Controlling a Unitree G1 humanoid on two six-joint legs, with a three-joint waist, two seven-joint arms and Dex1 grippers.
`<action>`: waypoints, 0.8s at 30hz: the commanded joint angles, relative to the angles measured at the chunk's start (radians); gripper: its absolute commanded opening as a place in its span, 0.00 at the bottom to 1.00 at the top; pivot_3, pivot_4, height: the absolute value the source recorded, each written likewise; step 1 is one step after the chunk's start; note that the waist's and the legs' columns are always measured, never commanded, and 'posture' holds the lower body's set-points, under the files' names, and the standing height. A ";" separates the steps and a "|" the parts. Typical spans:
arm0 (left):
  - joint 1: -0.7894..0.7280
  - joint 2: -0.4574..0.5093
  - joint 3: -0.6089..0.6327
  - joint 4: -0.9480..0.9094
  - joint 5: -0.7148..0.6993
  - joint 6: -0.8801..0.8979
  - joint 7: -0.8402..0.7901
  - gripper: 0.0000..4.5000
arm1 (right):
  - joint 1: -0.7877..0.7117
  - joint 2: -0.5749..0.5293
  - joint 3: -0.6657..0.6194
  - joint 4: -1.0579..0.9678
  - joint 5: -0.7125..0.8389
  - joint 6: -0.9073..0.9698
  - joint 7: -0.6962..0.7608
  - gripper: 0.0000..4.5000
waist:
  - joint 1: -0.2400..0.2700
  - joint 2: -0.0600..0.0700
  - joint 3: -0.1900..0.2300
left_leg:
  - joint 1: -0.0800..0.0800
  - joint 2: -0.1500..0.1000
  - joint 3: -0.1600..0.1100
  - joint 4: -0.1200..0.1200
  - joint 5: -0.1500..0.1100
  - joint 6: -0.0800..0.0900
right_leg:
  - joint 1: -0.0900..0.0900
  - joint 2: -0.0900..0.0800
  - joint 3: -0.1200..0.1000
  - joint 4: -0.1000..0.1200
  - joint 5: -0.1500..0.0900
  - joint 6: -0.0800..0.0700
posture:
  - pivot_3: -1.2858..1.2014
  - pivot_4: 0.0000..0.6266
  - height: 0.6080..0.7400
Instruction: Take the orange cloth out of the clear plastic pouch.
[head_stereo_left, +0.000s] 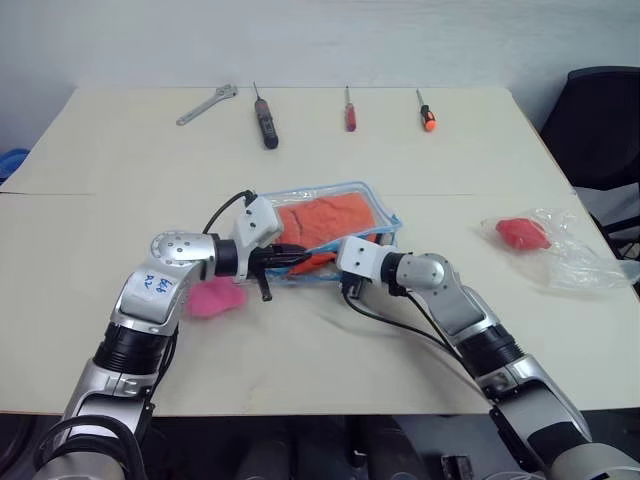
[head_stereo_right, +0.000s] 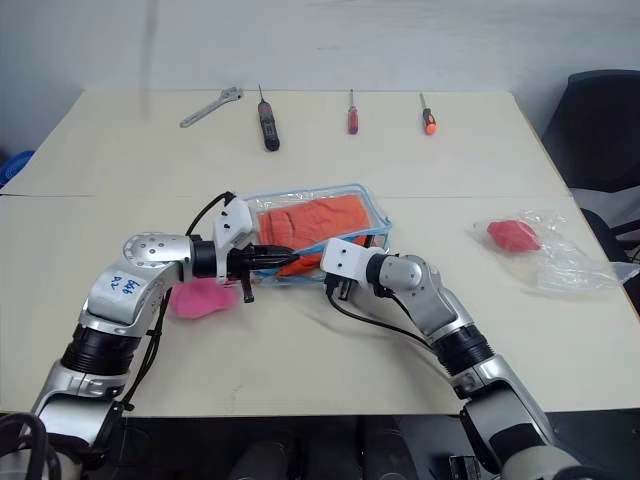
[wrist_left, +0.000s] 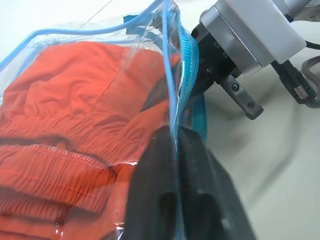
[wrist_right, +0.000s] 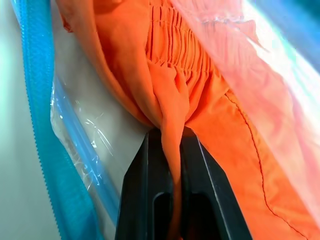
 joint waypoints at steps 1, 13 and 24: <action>-0.008 -0.004 0.024 -0.017 -0.012 0.022 0.025 0.01 | 0.028 -0.029 0.001 0.003 -0.023 -0.016 0.009 0.00 | 0.000 0.000 0.000 | 0.000 0.000 0.000 0.000 0.000 0.000 | 0.000 0.000 0.000 0.000 0.000 0.000 | 0.52 0.24 1.00; -0.011 -0.032 0.029 0.045 0.041 0.010 0.142 0.01 | 0.259 -0.283 -0.100 -0.461 0.150 -0.025 0.234 0.00 | 0.017 0.000 0.000 | -0.001 0.000 0.000 0.000 0.000 0.000 | 0.000 0.000 0.000 -0.001 0.000 0.000 | 0.52 0.24 1.00; -0.040 -0.040 0.033 0.146 0.088 -0.071 0.196 0.01 | 0.508 -0.534 -0.247 -0.644 0.358 -0.189 0.445 0.00 | 0.037 0.000 0.000 | 0.000 0.000 0.001 0.000 0.000 0.000 | 0.001 0.000 0.001 -0.001 0.000 0.000 | 0.52 0.24 1.00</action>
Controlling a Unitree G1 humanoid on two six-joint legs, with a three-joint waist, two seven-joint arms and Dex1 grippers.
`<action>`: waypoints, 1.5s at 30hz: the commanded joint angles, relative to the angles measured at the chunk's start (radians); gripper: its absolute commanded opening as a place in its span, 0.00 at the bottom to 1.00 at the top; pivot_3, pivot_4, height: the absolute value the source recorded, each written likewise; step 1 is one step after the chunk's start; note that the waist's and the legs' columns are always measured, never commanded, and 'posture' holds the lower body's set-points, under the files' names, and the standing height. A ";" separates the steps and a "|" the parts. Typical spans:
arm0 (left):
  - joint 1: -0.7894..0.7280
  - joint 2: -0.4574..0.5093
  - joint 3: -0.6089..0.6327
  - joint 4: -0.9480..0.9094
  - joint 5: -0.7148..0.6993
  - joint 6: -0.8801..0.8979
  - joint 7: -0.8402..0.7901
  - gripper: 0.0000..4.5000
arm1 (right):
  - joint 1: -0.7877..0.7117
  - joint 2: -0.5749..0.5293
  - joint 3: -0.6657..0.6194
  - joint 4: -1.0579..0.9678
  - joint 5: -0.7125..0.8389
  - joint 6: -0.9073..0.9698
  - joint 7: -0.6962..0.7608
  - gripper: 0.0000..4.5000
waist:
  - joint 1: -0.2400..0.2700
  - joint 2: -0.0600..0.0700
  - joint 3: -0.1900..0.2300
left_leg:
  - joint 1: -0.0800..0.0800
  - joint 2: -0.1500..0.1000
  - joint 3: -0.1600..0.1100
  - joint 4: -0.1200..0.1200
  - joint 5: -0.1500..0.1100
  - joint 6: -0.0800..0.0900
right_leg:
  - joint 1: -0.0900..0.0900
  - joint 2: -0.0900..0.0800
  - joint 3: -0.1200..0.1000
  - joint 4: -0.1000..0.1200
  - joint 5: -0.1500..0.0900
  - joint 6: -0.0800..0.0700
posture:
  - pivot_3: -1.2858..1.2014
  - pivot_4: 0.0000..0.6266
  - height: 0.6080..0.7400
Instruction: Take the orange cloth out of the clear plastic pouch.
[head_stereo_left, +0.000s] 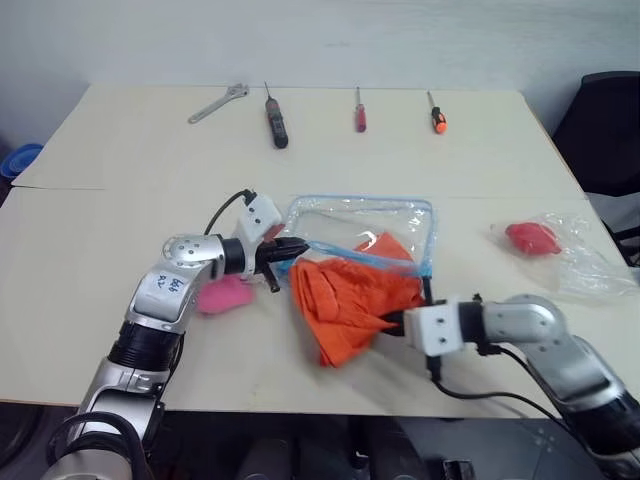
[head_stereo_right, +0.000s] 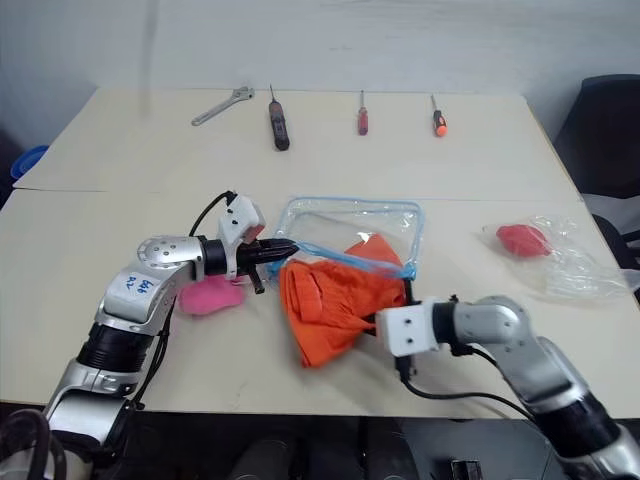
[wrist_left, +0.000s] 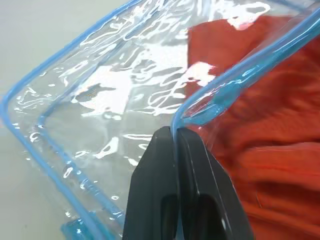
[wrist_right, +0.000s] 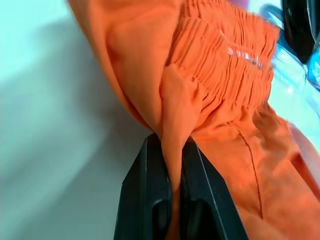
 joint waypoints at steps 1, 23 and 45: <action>-0.032 0.004 0.037 0.035 0.032 -0.040 0.045 0.01 | 0.051 -0.059 -0.061 -0.038 0.056 -0.065 0.058 0.00 | 0.004 0.000 0.000 | 0.000 0.000 0.000 0.000 0.000 0.000 | 0.000 0.000 0.000 0.000 0.000 0.000 | 0.52 0.24 1.00; 0.130 0.197 0.086 -0.072 -0.006 -0.116 -0.159 0.01 | 0.050 -0.168 -0.351 0.383 0.056 -0.085 -0.087 0.00 | 0.014 0.000 0.000 | 0.001 0.001 0.003 -0.001 0.000 0.000 | 0.000 0.001 0.003 0.000 0.000 0.000 | 0.52 0.24 1.00; 0.285 0.314 0.109 -0.294 -0.109 -0.091 -0.320 0.23 | 0.071 0.010 -0.313 0.113 0.108 0.381 -0.185 0.39 | 0.016 -0.001 0.000 | 0.001 0.001 0.002 -0.001 0.000 0.001 | 0.000 0.001 0.003 0.001 0.000 0.000 | 0.52 0.24 1.00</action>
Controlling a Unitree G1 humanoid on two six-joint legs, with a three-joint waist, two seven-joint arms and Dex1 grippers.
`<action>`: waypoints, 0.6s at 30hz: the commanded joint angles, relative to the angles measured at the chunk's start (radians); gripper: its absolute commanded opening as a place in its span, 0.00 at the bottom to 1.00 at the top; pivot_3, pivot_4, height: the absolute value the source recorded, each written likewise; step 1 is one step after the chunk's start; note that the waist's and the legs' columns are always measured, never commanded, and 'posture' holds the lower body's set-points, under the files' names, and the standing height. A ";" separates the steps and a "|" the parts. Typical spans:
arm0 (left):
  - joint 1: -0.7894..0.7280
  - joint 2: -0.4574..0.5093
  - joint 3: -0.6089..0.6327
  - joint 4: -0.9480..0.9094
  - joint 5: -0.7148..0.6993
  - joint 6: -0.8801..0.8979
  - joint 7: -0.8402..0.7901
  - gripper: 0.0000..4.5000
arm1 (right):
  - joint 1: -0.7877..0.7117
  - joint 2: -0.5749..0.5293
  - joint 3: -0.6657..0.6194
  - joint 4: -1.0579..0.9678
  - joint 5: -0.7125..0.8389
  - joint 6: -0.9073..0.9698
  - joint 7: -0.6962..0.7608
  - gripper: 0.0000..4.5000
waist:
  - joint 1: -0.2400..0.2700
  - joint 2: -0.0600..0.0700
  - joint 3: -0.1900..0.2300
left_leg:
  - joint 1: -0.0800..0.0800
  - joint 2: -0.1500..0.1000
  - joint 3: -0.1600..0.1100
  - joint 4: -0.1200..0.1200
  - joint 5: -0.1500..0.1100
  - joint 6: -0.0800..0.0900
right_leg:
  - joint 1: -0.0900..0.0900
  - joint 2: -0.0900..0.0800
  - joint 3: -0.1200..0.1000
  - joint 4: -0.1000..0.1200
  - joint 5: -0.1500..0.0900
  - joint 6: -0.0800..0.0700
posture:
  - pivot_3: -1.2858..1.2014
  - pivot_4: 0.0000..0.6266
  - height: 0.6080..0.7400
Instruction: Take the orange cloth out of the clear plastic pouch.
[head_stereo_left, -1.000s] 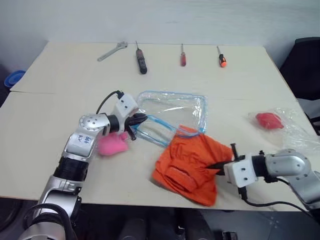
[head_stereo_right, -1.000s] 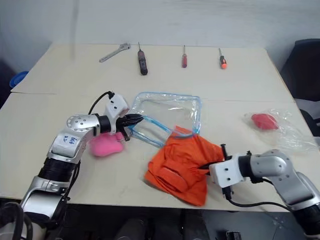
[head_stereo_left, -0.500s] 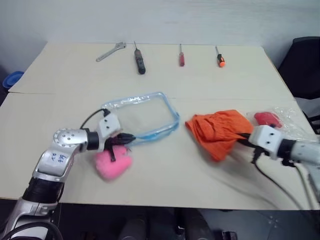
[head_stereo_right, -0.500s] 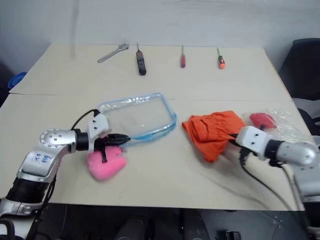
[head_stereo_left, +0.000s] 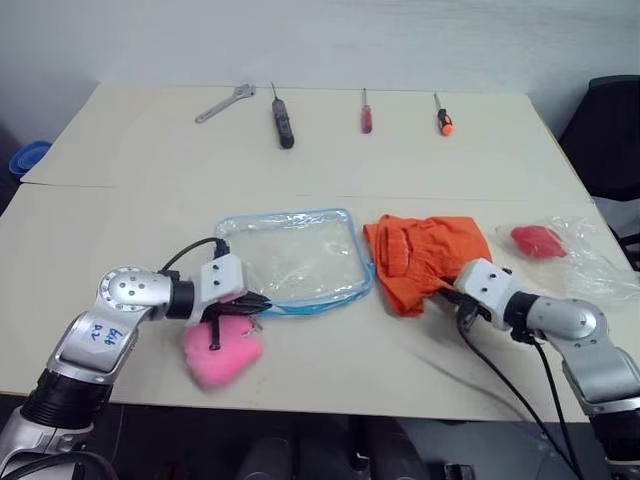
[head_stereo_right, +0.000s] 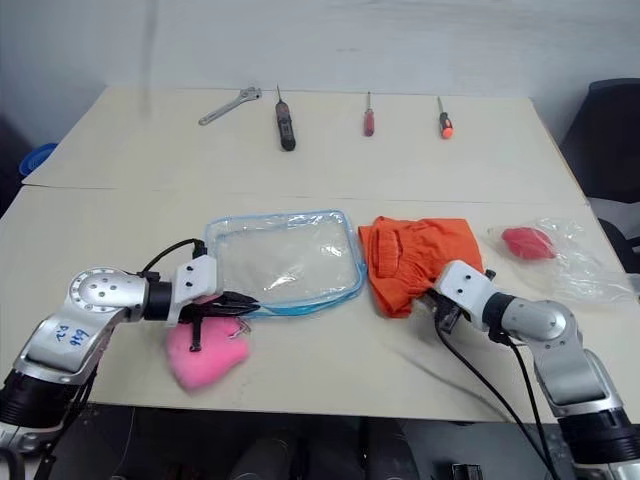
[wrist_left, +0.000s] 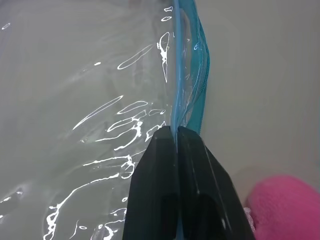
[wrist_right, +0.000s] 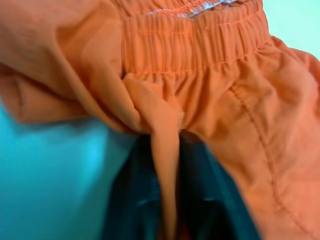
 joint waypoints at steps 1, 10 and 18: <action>0.001 0.022 0.066 -0.042 -0.087 0.046 -0.039 0.30 | 0.024 -0.061 -0.099 -0.075 0.127 0.060 0.101 0.47 | -0.001 0.000 0.000 | 0.000 0.000 0.000 0.000 0.000 0.000 | 0.000 0.000 0.000 0.000 0.000 0.000 | 0.52 0.24 1.00; 0.090 0.173 0.349 -0.073 -0.315 0.215 -0.144 0.85 | 0.077 -0.275 -0.353 0.032 0.330 0.182 0.367 1.00 | -0.004 0.000 0.000 | 0.000 0.001 0.000 -0.001 0.000 0.001 | 0.000 0.000 0.000 -0.002 0.000 0.000 | 0.52 0.24 1.00; 0.412 0.322 0.625 0.037 -0.230 0.103 -0.304 0.85 | -0.002 -0.344 -0.347 0.309 0.321 0.124 0.500 1.00 | -0.012 0.003 0.002 | 0.015 0.002 0.001 -0.009 -0.001 0.002 | 0.013 0.000 0.000 -0.010 -0.001 -0.002 | 0.52 0.24 1.00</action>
